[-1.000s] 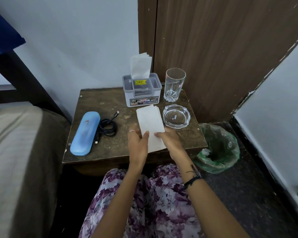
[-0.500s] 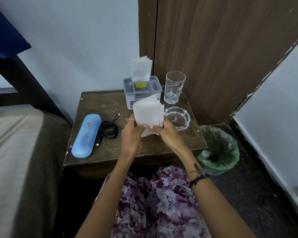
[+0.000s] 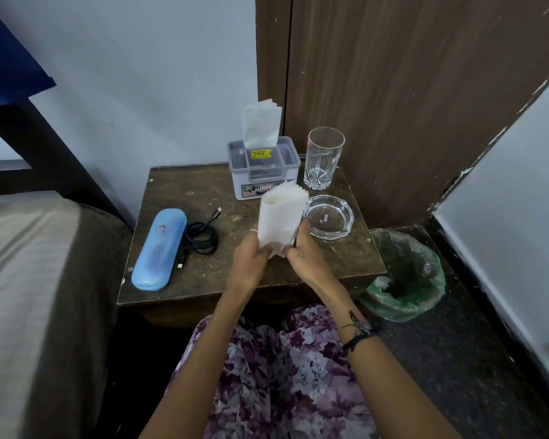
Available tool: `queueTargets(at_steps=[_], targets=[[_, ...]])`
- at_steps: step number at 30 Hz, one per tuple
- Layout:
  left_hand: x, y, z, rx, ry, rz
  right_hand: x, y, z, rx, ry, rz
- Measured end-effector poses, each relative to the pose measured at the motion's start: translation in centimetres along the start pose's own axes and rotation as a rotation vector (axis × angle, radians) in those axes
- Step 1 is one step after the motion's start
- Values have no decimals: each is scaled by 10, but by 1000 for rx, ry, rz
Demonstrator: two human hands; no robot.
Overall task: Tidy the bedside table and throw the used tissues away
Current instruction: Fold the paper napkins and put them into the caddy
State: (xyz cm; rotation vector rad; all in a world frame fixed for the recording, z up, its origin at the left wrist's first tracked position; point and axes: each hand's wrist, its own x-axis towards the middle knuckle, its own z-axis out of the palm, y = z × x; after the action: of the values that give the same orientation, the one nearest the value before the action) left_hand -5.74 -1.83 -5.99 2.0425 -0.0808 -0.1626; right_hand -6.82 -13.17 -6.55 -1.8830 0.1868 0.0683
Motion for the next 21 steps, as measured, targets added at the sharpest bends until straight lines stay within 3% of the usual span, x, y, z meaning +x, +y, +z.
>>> queueTargets(at_steps=[8,12,19,21], targets=[[5,-6,-4,-45,-98,-45,6,-1,0,11,-66,1],[5,-6,-7,-117,-11,-115,5,-1,-3,-5,57,-41],[9,-5,-8,-72,13,-165,2,8,2,-210,-71,-29],[8,-4,-8,-100,11,-155,2,11,3,-225,-22,-57]])
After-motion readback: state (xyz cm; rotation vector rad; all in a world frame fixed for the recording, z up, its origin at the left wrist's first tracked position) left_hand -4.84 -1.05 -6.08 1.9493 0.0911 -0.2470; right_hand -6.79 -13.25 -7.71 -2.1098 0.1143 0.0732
